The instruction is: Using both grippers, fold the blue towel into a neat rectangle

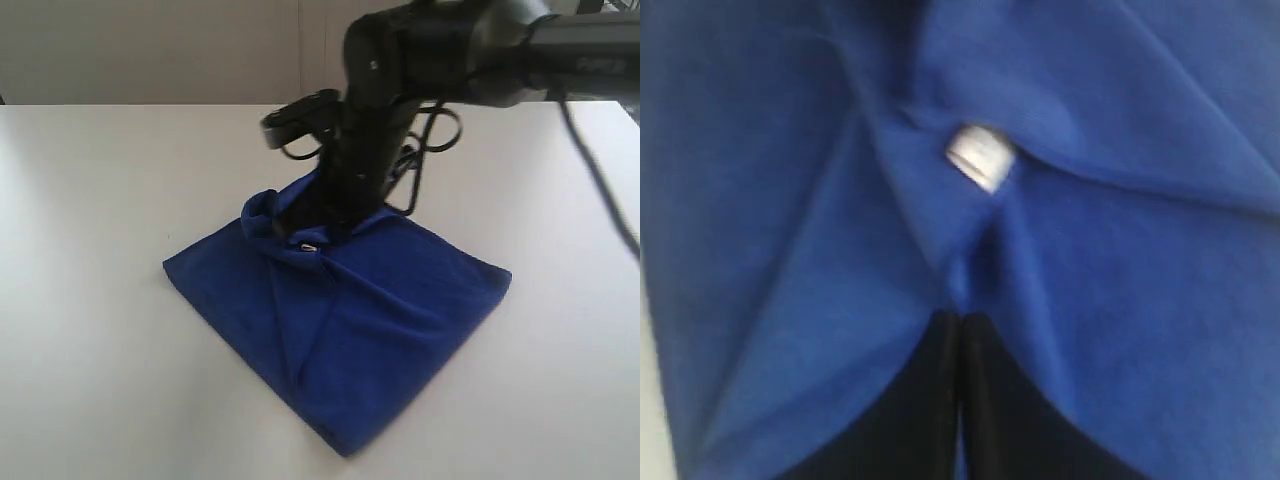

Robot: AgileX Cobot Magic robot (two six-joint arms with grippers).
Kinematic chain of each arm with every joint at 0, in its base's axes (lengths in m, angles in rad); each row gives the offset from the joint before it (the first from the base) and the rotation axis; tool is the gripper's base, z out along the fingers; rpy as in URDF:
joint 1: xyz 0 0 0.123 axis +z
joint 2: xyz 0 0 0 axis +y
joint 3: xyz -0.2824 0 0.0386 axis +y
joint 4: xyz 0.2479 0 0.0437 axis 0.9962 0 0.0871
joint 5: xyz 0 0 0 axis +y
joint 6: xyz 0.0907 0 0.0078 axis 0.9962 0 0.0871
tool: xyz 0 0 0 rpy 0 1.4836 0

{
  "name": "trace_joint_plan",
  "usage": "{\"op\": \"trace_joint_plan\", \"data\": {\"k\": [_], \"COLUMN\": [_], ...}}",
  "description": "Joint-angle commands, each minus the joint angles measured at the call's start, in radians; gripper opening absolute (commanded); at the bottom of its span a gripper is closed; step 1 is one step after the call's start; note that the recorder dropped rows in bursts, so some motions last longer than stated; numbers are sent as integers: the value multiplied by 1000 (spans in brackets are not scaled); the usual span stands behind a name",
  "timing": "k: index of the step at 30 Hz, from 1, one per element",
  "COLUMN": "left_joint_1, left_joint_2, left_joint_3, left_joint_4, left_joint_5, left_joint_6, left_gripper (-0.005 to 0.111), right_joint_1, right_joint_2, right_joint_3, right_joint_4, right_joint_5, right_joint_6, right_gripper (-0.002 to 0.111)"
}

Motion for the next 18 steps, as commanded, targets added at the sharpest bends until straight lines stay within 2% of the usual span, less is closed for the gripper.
{"op": "trace_joint_plan", "data": {"k": [1,8,13,18], "left_joint_1": [-2,-2,-2,-2], "left_joint_2": [-9,-9,-9,-9], "left_joint_3": [2,2,2,2], "left_joint_4": [-4,-4,-4,-4], "left_joint_5": [9,9,9,9], "left_joint_6": [-1,-1,-1,-1], "left_gripper": [0,0,0,0], "right_joint_1": [41,-66,-147,-170], "right_joint_2": [116,294,378,466], "right_joint_3": [-144,-379,-461,-516], "right_joint_4": [3,-50,-28,-11], "right_joint_5": [-25,-55,-67,-81], "right_joint_6": [-14,-8,2,-43], "right_gripper": [0,0,0,0]}}
